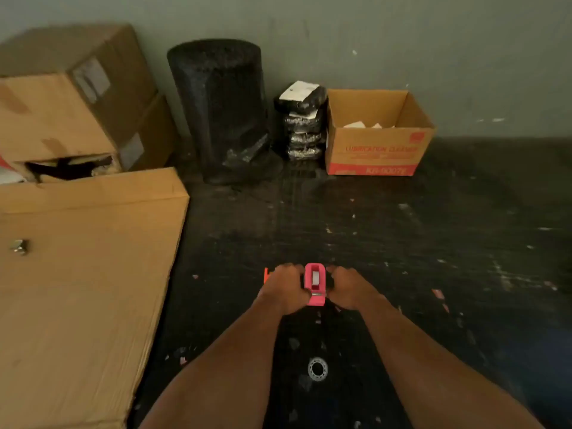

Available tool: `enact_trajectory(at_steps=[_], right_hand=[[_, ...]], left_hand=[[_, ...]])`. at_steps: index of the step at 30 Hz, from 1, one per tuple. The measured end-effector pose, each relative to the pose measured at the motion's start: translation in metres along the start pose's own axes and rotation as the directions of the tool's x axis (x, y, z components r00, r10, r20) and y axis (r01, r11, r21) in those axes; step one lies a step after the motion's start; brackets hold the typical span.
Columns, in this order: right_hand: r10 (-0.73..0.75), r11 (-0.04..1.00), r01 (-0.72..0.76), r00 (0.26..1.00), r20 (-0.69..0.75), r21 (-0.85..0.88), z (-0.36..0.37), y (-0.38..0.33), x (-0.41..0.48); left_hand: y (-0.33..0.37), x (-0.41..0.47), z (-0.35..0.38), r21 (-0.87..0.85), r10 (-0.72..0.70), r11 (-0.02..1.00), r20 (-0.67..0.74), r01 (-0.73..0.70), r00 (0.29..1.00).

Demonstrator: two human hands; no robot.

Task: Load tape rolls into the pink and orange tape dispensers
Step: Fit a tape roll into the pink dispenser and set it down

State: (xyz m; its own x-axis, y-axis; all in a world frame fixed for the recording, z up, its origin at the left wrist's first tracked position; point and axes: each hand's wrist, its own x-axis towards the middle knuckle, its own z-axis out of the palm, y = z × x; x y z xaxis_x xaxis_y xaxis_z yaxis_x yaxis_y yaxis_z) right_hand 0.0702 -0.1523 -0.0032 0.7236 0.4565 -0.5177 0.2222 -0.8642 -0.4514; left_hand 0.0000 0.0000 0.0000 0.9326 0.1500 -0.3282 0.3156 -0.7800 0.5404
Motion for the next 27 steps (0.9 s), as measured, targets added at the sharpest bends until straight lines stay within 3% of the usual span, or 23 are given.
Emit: enact_trajectory(at_steps=[6,16,27], right_hand=[[0.018,0.99,-0.02,1.0,0.019,0.139,0.013,0.014,0.017],[-0.017,0.936,0.036,0.998,-0.057,0.35,0.038,0.039,0.042],[-0.051,0.906,0.073,0.997,-0.063,0.416,0.063,0.047,0.016]], left_hand=[[-0.007,0.021,0.037,-0.163,-0.062,0.984,0.056,0.07,0.996],[-0.022,0.033,0.074,-0.402,-0.128,0.912,-0.1,0.077,0.987],[-0.028,0.0,0.09,-0.451,-0.229,0.876,-0.08,0.17,0.97]])
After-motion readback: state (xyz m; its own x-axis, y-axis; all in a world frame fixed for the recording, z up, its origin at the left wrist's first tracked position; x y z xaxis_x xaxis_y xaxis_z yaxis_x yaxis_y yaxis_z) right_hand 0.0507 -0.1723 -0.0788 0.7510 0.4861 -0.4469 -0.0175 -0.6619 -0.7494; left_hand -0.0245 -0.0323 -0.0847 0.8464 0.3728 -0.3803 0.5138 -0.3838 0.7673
